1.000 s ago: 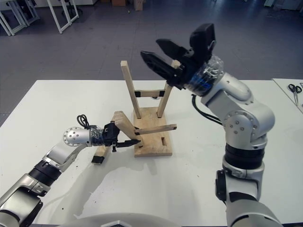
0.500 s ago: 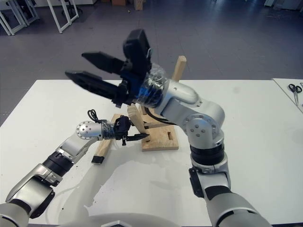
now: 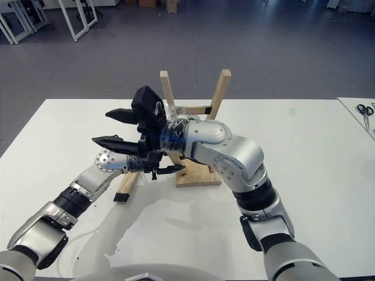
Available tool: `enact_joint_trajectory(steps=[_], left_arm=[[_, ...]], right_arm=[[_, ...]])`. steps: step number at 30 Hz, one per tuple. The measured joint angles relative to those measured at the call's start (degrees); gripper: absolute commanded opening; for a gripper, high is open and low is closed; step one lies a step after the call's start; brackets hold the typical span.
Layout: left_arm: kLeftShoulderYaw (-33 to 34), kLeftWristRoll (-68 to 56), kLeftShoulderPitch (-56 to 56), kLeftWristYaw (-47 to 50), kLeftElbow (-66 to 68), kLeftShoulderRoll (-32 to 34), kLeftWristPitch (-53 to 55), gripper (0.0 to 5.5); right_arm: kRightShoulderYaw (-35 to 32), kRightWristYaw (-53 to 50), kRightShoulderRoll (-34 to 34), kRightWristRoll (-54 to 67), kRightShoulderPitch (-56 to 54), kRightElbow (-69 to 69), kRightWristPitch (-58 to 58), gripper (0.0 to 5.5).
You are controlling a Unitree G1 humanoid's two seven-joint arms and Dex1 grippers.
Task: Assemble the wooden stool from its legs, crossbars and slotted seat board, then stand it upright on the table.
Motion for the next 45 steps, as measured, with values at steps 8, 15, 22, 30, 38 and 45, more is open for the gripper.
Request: enact_joint_trajectory(steps=[8, 15, 22, 30, 38, 45], left_arm=[[0.0, 0.0, 0.1, 0.0, 0.0, 0.0, -0.4, 2.04], [0.1, 1.9, 1.4, -0.2, -3.1, 1.6, -2.3, 2.04], [-1.7, 9.5, 7.8, -7.5, -6.1, 9.2, 6.6, 3.04], [6.1, 9.3, 10.8, -9.5, -12.3, 9.9, 11.5, 3.72], [24.8, 4.9, 27.1, 4.3, -29.4, 12.2, 22.3, 3.72], [31.1, 6.5, 42.0, 28.8, -43.3, -1.8, 40.6, 3.72]], right_arm=[[-13.6, -8.1, 4.4, 3.7, -2.6, 1.0, -4.5, 3.27], [-20.1, -9.2, -0.5, 3.3, -1.8, 3.3, -4.5, 3.27], [-24.5, -8.9, -6.0, 2.1, 1.7, 4.2, -4.4, 3.27], [-27.7, -6.0, -12.2, 2.1, 10.8, 2.7, -3.1, 3.27], [-27.8, 0.1, -18.1, -5.4, 30.2, 3.3, -6.0, 3.27], [-25.0, -0.3, -15.9, -13.5, 38.4, 9.1, -12.5, 3.27]])
